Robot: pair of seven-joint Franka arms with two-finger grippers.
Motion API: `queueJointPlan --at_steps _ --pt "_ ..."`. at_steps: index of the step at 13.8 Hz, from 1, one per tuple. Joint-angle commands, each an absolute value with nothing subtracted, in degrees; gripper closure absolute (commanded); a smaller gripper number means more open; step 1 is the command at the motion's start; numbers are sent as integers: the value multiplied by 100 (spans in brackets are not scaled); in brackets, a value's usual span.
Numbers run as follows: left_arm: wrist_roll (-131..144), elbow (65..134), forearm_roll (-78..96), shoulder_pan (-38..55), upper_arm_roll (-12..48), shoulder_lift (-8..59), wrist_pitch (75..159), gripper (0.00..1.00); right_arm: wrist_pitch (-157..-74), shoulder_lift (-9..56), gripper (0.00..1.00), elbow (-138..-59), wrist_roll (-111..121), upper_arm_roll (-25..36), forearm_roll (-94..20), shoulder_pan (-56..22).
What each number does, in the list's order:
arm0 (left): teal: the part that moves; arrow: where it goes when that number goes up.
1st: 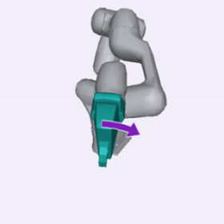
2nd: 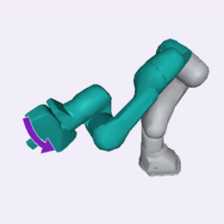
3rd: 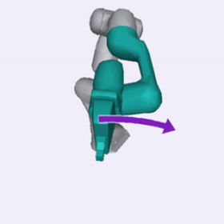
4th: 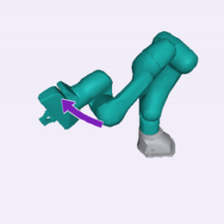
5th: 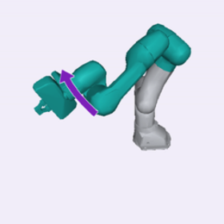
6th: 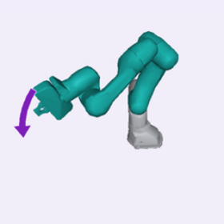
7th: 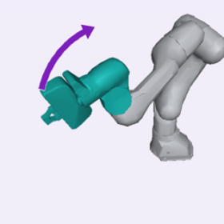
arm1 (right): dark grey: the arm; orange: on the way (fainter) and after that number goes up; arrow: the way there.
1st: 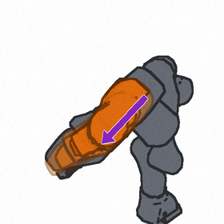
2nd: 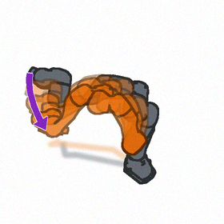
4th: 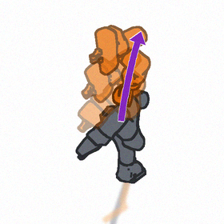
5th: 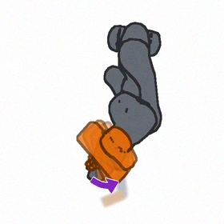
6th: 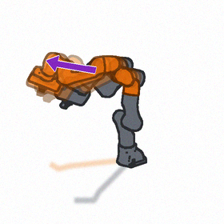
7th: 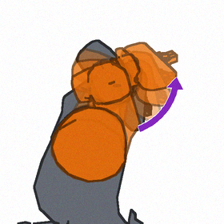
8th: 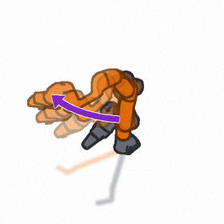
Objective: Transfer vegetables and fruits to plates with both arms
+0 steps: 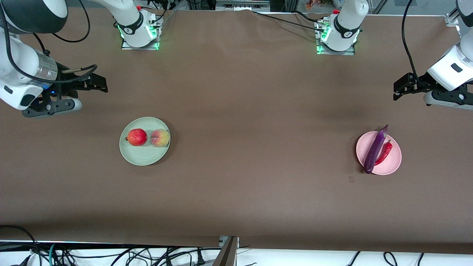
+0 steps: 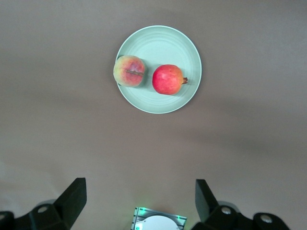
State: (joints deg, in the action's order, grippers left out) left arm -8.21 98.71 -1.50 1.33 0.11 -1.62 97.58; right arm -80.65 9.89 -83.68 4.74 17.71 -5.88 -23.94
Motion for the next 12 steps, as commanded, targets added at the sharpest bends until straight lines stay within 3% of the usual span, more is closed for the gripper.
queueJointPlan --at_steps 1,3,5,12 --pt "-826 9677 -18 105 35 -79 9615 0 -8348 397 0 -8936 404 855 -335 -1576" --pt "-817 9677 -18 114 35 -79 9615 0 -8796 -16 0 -9534 413 327 -167 -1101" --pt "-826 9668 -18 106 35 -79 9615 0 -8859 52 0 -9405 492 54 34 -801" --pt "-826 9668 -18 106 35 -79 9615 0 -8842 123 0 -9229 448 -17 185 -887"
